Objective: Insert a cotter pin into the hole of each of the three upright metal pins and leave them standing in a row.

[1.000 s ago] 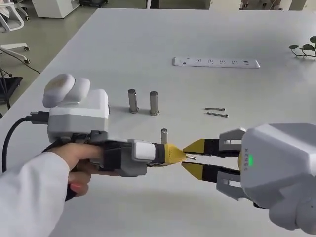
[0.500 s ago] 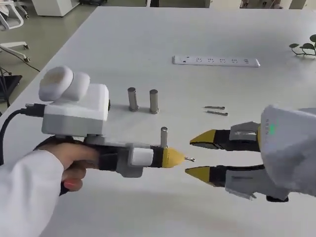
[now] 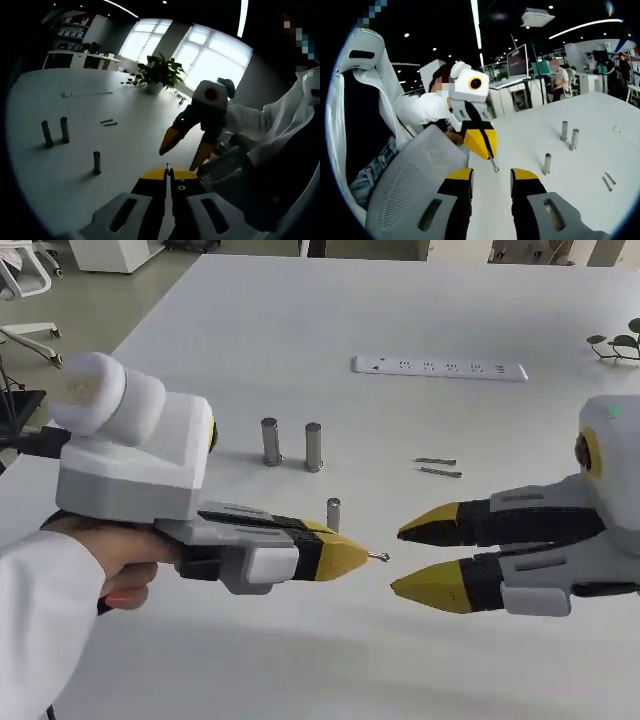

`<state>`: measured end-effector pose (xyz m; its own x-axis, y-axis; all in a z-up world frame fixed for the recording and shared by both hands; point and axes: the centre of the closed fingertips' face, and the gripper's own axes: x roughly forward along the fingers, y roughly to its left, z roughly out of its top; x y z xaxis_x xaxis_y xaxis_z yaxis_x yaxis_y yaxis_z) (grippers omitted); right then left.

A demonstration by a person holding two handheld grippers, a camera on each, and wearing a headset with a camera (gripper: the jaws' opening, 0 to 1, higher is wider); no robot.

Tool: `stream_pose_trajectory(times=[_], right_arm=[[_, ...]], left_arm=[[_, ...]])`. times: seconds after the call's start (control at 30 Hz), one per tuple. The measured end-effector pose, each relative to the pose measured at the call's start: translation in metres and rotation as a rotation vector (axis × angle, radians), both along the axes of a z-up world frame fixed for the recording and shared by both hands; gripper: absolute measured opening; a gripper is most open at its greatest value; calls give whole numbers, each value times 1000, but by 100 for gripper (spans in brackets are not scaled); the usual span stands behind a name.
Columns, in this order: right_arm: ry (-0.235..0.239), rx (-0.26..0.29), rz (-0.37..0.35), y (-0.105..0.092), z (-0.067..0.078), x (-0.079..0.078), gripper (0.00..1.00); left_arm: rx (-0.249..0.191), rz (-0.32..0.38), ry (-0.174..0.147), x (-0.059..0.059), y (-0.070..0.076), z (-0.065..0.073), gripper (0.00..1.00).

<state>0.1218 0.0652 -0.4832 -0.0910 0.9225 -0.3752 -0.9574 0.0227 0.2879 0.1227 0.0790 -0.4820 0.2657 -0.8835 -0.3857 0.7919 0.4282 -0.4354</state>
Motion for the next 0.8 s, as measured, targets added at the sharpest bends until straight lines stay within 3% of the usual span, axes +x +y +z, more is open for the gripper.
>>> stream_pose_trajectory(times=[0.07, 0.17, 0.27, 0.57, 0.67, 0.77, 0.8], right_arm=[[61, 18, 18, 2, 2, 0, 25], [146, 37, 26, 7, 3, -1, 24], [162, 22, 56, 10, 0, -5, 18], [144, -6, 133, 19, -7, -20, 5], [97, -21, 160, 20, -8, -23, 3], [95, -10, 173, 21, -6, -27, 0], [73, -4, 178, 21, -6, -27, 0]], left_arm=[[11, -30, -54, -2, 0, 3, 0], [20, -54, -99, -4, 1, 5, 0], [22, -83, -160, -6, 0, 9, 0], [34, -112, -183, -11, 0, 7, 0], [23, -116, -180, -12, 0, 8, 0], [10, -110, -174, -11, 0, 8, 0], [5, -109, -170, -11, -1, 8, 0]])
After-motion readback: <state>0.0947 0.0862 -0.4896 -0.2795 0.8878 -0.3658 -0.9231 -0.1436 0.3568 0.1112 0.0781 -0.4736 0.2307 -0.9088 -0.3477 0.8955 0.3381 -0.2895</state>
